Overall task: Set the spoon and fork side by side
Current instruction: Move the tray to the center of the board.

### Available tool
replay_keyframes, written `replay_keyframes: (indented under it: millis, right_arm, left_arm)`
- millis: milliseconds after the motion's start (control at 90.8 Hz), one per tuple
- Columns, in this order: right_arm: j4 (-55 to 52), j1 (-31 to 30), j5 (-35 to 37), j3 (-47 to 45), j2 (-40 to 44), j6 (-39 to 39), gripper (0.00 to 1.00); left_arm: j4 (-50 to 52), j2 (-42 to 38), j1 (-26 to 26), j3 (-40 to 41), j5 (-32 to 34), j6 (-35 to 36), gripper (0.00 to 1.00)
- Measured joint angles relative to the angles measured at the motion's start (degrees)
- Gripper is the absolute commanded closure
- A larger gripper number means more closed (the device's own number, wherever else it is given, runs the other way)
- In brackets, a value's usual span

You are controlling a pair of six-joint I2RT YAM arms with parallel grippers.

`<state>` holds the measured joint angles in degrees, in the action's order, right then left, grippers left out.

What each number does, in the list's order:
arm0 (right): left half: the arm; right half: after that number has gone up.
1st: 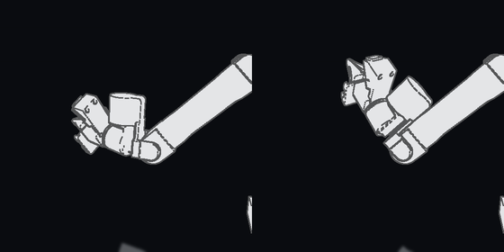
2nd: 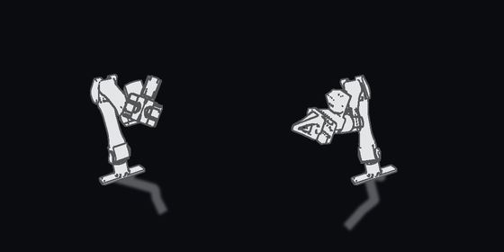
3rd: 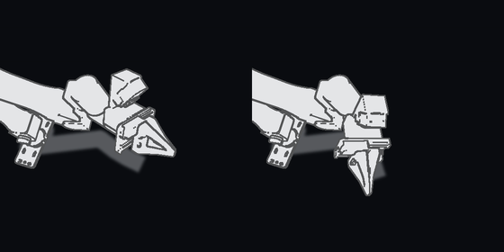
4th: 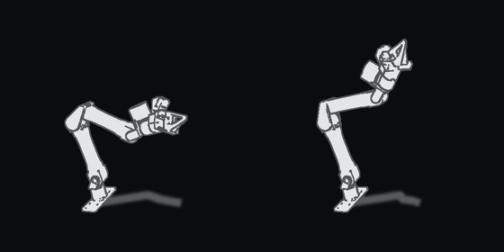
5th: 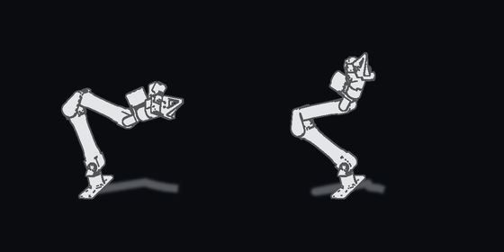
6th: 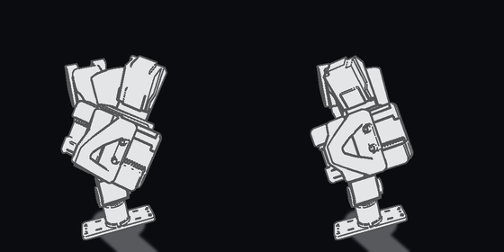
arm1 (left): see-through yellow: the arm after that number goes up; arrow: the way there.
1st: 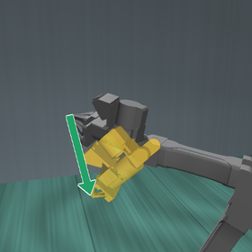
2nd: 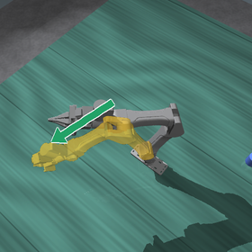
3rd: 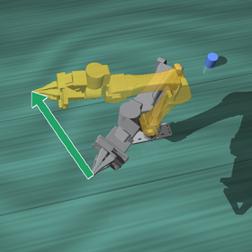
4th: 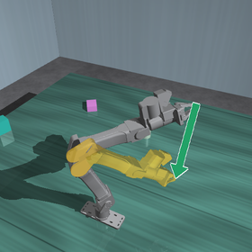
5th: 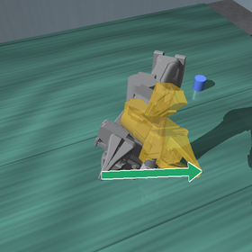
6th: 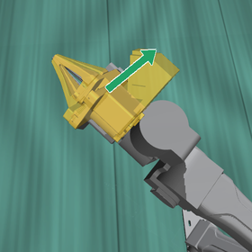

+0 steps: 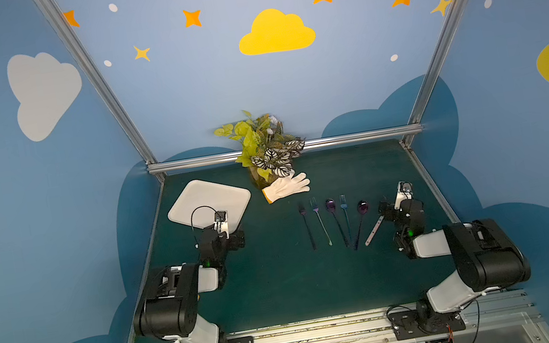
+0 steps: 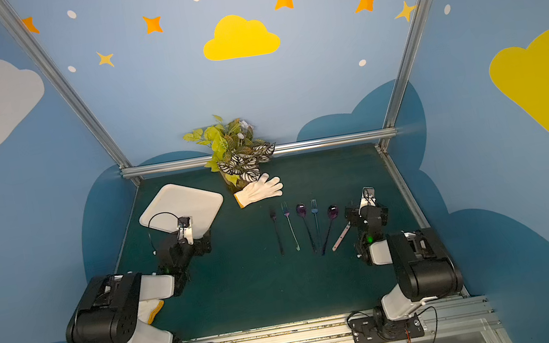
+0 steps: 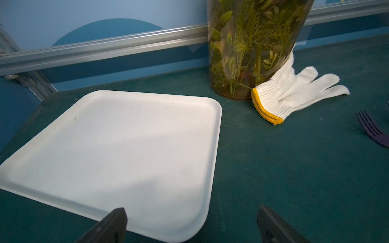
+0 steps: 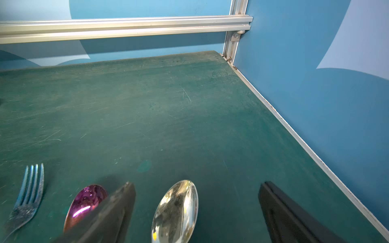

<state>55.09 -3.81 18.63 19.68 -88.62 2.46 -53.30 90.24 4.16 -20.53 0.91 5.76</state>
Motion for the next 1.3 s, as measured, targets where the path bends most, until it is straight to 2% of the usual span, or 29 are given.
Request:
replay_keyframes:
  millis: [661,738,837,958,1057,1156,1300]
  right_arm:
    - [0.00,0.02,-0.07,0.00,0.00,0.02,0.02]
    - [-0.37,0.02,0.61,0.02,0.20,0.26,0.02]
    - [-2.71,0.02,1.60,0.11,1.20,0.57,0.02]
    - [-3.98,-0.22,1.95,0.24,2.08,0.20,0.02]
    - [-16.11,-0.79,3.67,3.72,7.93,0.74,0.02]
    - [-29.29,-0.55,5.77,13.05,12.68,2.69,0.02]
    - [-42.12,-0.09,6.36,25.20,15.21,6.27,0.02]
  left_arm:
    - [-0.02,0.00,0.00,0.00,-0.07,0.00,0.00]
    - [1.14,-0.79,0.07,-0.02,1.55,-0.46,0.00]
    - [8.66,-5.90,0.09,-1.57,5.84,-1.95,0.00]
    - [21.88,-13.77,-0.02,-9.68,10.88,-5.81,0.00]
    - [33.62,-16.46,-0.20,-20.46,10.43,-9.94,0.00]
    - [43.19,-13.70,-0.20,-31.39,6.88,-13.90,0.00]
    - [53.00,-2.23,-0.13,-43.60,0.83,-19.47,0.00]
